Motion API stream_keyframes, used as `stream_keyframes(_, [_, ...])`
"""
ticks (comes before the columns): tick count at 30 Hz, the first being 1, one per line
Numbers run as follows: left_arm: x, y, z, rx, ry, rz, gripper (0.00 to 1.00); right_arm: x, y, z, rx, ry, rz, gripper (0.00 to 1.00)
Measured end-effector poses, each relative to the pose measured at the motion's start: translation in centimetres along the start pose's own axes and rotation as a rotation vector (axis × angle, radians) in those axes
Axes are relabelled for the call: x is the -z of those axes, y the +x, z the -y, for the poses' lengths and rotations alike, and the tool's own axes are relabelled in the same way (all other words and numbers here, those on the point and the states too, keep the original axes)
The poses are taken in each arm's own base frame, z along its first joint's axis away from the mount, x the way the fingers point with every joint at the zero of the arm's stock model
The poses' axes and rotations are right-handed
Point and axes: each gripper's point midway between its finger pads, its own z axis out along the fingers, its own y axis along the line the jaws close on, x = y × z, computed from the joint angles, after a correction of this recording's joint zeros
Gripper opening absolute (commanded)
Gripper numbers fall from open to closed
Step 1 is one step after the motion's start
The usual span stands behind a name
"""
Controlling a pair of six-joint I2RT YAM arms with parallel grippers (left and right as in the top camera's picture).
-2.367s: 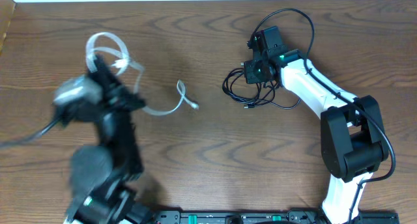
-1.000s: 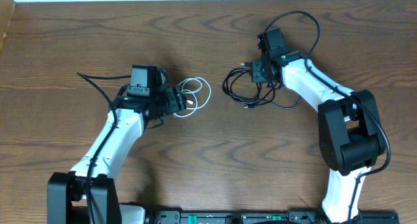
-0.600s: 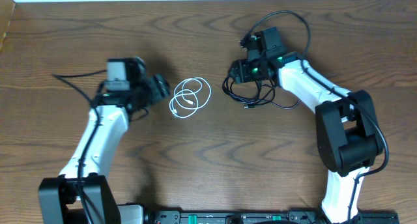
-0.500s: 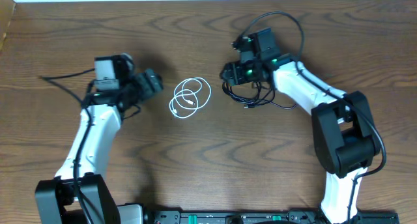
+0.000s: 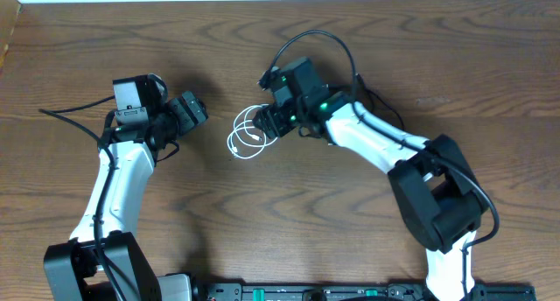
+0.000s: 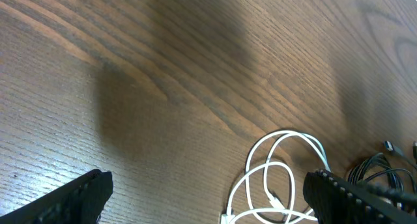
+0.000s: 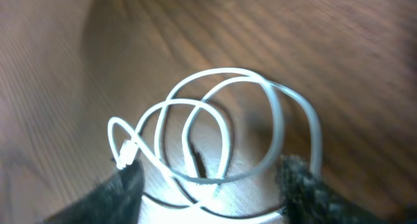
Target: Untangle cables
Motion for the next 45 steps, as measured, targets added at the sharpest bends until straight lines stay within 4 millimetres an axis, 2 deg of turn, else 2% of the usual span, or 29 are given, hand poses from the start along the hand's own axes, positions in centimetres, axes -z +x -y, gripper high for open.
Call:
stream_keyframes(4, [0.0, 0.0, 0.0, 0.0, 0.0, 0.0, 0.98, -1.0, 0.7, -1.7, 0.051, 0.04, -0.015, 0.16])
stream_keyframes(7, [0.0, 0.0, 0.0, 0.0, 0.0, 0.0, 0.98, -2.1, 1.8, -1.8, 0.076, 0.089, -0.037, 0.03])
stream_keyframes(11, [0.0, 0.0, 0.0, 0.0, 0.0, 0.0, 0.98, -4.0, 4.0, -0.6, 0.084, 0.163, -0.089, 0.01])
stream_keyframes(12, [0.0, 0.0, 0.0, 0.0, 0.0, 0.0, 0.98, -4.2, 4.3, -0.3, 0.083, 0.176, -0.096, 0.04])
stream_keyframes(13, [0.0, 0.0, 0.0, 0.0, 0.0, 0.0, 0.98, -4.2, 4.4, -0.2, 0.083, 0.182, -0.098, 0.18])
stream_keyframes(16, [0.0, 0.0, 0.0, 0.0, 0.0, 0.0, 0.98, -4.3, 3.4, 0.2, 0.094, 0.209, -0.057, 0.29])
stream_keyframes(22, [0.0, 0.0, 0.0, 0.0, 0.0, -0.001, 0.98, -4.0, 1.5, 0.2, 0.105, 0.223, -0.001, 0.39])
stream_keyframes(24, [0.0, 0.0, 0.0, 0.0, 0.0, 0.0, 0.98, -3.9, 0.6, 0.0, 0.109, 0.221, 0.018, 0.46])
stream_keyframes(27, [0.0, 0.0, 0.0, 0.0, 0.0, 0.0, 0.98, -3.6, -0.9, -0.5, 0.116, 0.214, 0.053, 0.49])
stream_keyframes(30, [0.0, 0.0, 0.0, 0.0, 0.0, 0.0, 0.98, -3.6, -1.1, -0.5, 0.117, 0.215, 0.054, 0.57])
stream_keyframes(35, [0.0, 0.0, 0.0, 0.0, 0.0, 0.0, 0.98, -4.4, -0.2, -0.2, 0.113, 0.218, 0.031, 0.68])
stream_keyframes(40, [0.0, 0.0, 0.0, 0.0, 0.0, 0.0, 0.98, -6.1, 1.7, 0.1, 0.117, 0.221, -0.014, 0.72])
stream_keyframes(45, [0.0, 0.0, 0.0, 0.0, 0.0, 0.0, 0.98, -6.6, 1.9, -0.7, 0.143, 0.22, -0.016, 0.62])
